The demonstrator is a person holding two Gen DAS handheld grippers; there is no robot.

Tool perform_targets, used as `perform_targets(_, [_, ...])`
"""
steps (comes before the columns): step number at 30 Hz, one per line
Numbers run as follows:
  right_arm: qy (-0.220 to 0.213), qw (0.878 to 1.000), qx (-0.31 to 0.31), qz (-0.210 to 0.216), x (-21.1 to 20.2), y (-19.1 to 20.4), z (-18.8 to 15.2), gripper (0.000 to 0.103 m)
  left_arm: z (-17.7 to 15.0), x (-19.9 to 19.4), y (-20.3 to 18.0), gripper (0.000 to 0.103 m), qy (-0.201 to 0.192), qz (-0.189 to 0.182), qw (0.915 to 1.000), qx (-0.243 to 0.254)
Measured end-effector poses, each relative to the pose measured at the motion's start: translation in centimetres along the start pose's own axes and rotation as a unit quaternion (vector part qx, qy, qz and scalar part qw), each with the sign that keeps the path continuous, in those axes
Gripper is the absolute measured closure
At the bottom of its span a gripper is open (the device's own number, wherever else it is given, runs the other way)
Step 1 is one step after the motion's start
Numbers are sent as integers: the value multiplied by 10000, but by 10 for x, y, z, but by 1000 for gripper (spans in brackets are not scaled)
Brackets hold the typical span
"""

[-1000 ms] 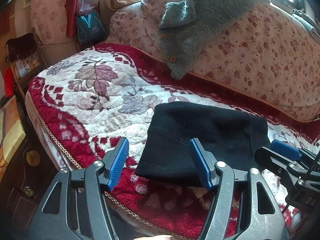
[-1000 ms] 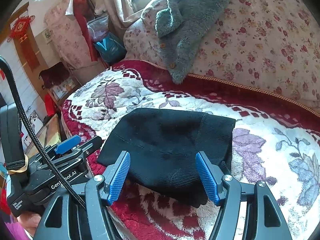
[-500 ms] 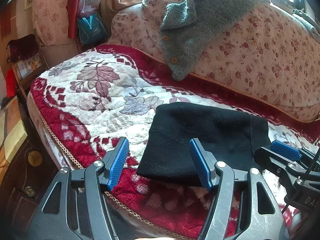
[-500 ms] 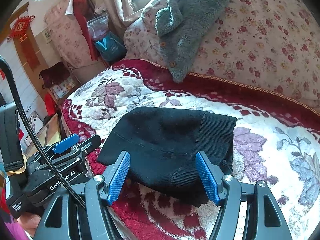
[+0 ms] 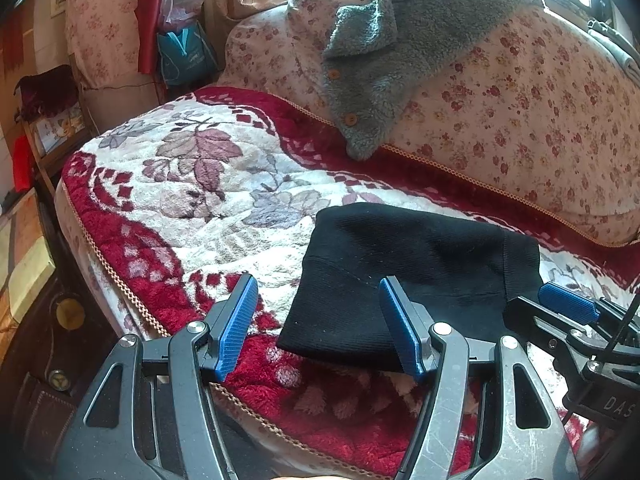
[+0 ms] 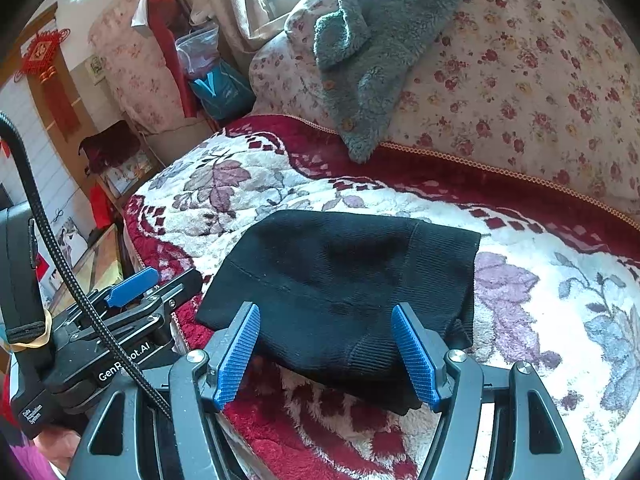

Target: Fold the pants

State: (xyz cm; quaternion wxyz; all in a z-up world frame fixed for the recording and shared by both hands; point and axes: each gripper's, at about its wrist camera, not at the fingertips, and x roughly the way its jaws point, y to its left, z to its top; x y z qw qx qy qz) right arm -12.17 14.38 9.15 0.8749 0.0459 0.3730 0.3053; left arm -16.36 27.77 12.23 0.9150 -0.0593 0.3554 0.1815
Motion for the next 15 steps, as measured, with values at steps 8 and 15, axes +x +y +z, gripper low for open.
perform_targets(8, [30,10000,-36,31,3,1,0,36,-2,-2,2,39,-107,95,9999,-3])
perform_targets(15, [6,10000,36,36,-3,-8,-1,36,1,-12,-14,39,-328,-14,9993,199])
